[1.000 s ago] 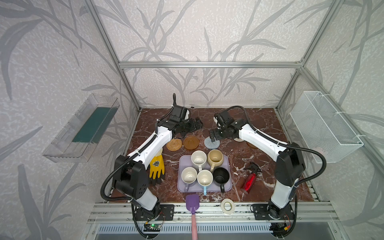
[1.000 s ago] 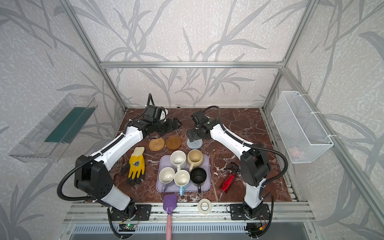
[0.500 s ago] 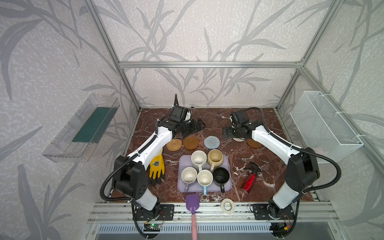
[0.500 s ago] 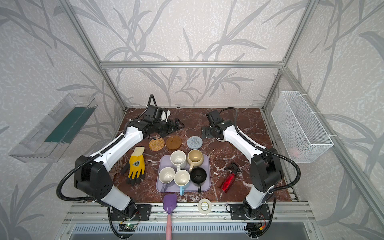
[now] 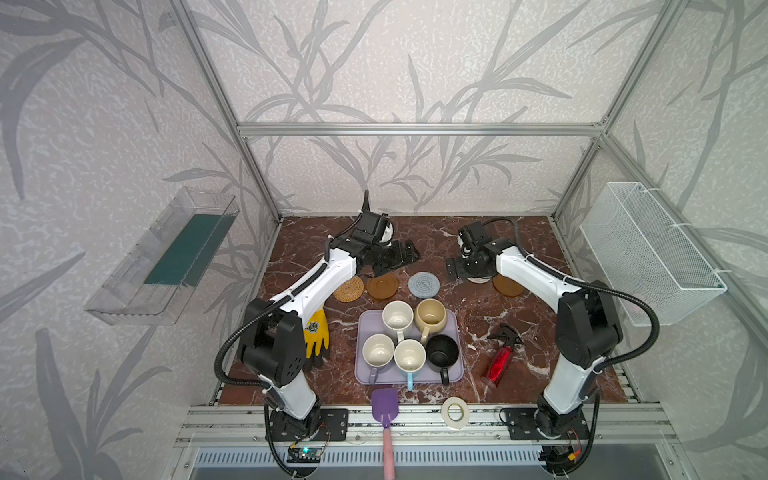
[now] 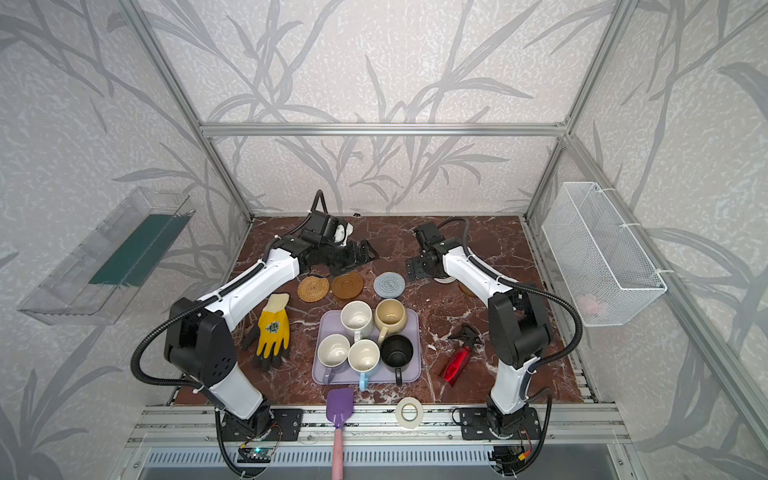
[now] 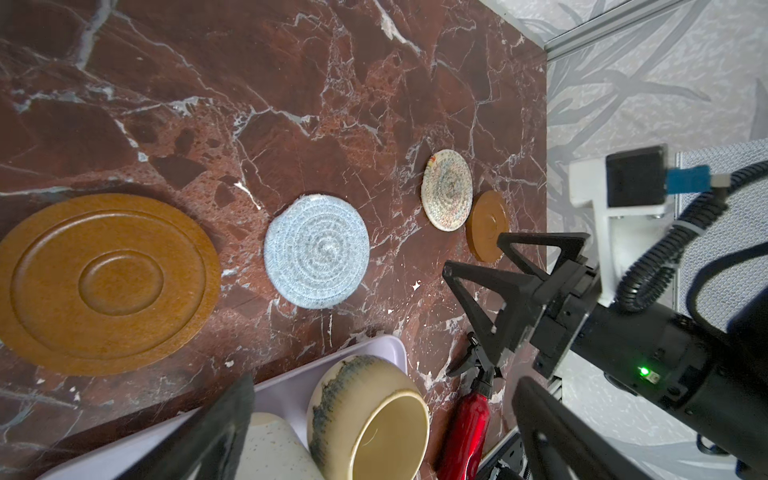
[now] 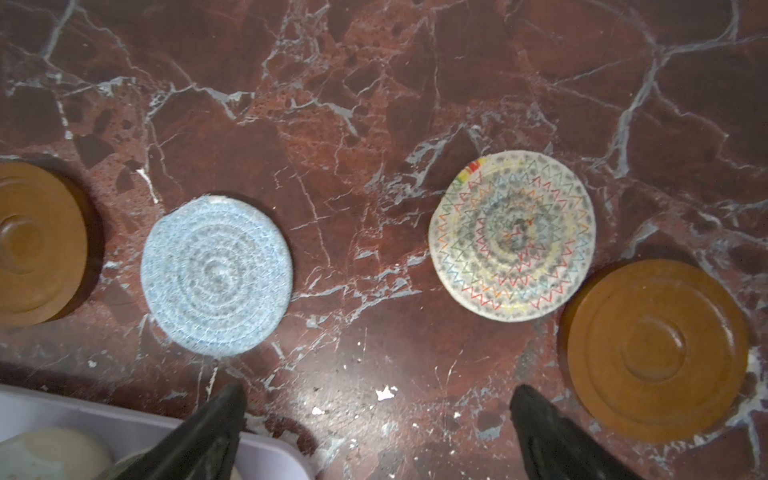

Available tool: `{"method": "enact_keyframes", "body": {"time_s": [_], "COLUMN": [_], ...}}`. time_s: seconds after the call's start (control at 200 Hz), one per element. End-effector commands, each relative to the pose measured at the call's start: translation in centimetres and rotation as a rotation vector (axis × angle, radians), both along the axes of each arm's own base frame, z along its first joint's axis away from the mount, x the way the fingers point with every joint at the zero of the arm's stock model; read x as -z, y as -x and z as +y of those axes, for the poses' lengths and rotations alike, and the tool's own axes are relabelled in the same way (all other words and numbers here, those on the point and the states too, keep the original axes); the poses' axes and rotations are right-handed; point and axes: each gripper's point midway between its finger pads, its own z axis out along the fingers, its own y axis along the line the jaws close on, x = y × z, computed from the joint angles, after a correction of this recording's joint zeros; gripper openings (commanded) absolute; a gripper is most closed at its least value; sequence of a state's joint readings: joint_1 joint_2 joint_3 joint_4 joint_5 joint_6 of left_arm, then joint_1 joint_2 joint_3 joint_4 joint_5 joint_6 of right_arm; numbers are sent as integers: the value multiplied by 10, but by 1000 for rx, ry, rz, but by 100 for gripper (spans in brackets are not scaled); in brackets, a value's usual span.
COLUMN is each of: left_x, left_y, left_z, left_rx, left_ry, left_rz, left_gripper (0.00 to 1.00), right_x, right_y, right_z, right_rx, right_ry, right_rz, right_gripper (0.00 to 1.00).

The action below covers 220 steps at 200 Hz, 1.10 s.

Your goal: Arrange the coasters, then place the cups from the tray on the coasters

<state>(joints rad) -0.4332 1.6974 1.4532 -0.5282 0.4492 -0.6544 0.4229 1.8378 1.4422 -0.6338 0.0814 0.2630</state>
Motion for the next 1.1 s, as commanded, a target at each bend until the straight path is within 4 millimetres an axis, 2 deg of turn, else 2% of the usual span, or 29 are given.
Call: {"method": "enact_keyframes", "body": {"time_s": [0.0, 0.11, 0.345, 0.855, 1.095], "left_x": [-14, -19, -18, 2, 12], "left_y": [-11, -16, -20, -31, -38], "left_z": [-5, -13, -14, -19, -30], "left_rx": [-13, -26, -45, -52, -22], "left_ry": [12, 44, 16, 8, 12], "left_rz": [-53, -75, -93, -88, -63], "left_gripper": [99, 99, 99, 99, 99], "right_x": [-4, 1, 7, 38, 52], "right_y": [-10, -16, -31, -43, -49], "right_z": [-4, -7, -5, -14, -18], "right_rx": [-16, -17, -39, -34, -48], "right_ry": [29, 29, -9, 29, 33], "right_rz": [-13, 4, 18, 96, 133], "right_gripper": [99, 99, 99, 99, 100]}}
